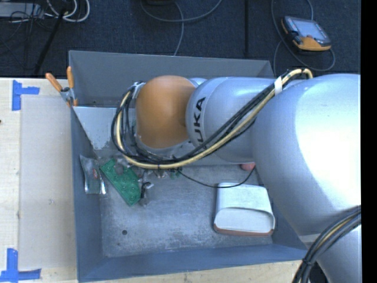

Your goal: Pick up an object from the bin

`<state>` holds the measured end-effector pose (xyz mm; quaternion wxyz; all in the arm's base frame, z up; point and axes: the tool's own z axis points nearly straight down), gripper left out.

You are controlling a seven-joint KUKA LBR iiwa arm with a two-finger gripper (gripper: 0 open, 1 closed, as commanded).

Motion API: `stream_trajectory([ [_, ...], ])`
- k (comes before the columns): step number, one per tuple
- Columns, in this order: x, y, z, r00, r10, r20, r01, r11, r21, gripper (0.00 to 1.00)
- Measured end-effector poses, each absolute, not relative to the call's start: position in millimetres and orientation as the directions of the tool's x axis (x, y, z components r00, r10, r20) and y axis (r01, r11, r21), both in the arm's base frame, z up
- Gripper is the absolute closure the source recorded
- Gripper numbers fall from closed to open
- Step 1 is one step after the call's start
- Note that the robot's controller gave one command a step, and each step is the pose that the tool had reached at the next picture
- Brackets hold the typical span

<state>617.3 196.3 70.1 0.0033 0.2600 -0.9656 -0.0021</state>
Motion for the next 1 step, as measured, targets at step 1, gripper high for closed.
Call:
stream_trajectory([
  [1, 601.6, 213.3, 205.5, -0.84, -0.542, -0.01, -0.542, 0.84, -0.002, 1.0],
])
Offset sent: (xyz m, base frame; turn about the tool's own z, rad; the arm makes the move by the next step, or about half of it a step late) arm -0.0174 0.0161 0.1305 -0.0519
